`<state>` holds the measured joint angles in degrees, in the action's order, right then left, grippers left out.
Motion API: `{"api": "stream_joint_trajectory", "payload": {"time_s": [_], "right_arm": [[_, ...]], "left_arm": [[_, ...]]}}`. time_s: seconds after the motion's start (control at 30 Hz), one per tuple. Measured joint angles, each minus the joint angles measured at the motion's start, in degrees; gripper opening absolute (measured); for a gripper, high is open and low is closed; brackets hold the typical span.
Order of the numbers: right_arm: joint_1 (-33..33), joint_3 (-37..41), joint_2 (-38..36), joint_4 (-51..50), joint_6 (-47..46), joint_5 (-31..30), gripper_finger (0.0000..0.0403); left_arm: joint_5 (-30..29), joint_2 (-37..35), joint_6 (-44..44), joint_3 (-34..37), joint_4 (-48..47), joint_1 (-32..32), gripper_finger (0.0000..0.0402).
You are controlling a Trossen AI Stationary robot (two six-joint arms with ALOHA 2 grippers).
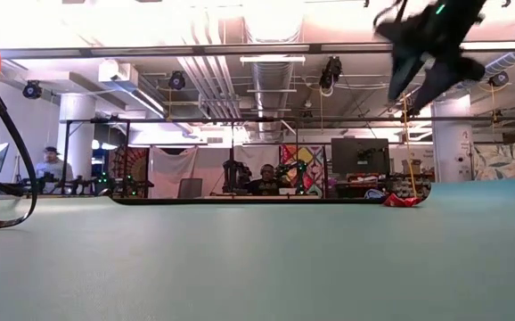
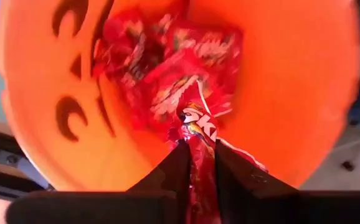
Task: Sort candy by brand, put in halloween buckets
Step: Put the red chocolate candy into the orange bucket
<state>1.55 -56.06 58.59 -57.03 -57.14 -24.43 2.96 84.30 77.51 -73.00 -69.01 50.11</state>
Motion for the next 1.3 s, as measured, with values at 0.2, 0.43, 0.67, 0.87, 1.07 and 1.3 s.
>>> {"api": "stream_joint_trajectory", "payload": {"time_s": [0.2, 0.43, 0.67, 0.87, 1.07, 1.3], "right_arm": [[-20.6, 0.4, 7.8, 1.0, 0.1, -2.8, 0.0218], [-40.6, 0.5, 18.1, 10.6, 4.3, -0.8, 0.0141], [-49.8, 0.4, 28.1, 17.1, 3.6, 2.6, 0.0044], [-51.3, 1.3, 32.2, 21.9, -0.6, -2.8, 0.0010], [-51.9, 1.7, 35.4, 31.4, 3.6, -6.6, 0.0009], [-50.8, 2.5, 38.1, 29.8, 2.7, -3.3, 0.0009]], "left_arm": [[0.7, -0.1, -0.7, 5.1, 2.0, 1.2, 0.0091], [-3.2, -0.4, -3.2, 6.5, -0.9, 1.2, 0.0185], [-14.1, -0.9, -5.0, -2.5, -6.8, -1.3, 0.0258], [-27.0, -1.0, -5.3, -10.6, -13.6, -6.4, 0.0265], [-34.3, -1.0, -11.8, -13.6, -19.2, -13.4, 0.0254], [-35.6, -1.4, -22.6, -13.4, -21.0, -21.7, 0.0249]]}}
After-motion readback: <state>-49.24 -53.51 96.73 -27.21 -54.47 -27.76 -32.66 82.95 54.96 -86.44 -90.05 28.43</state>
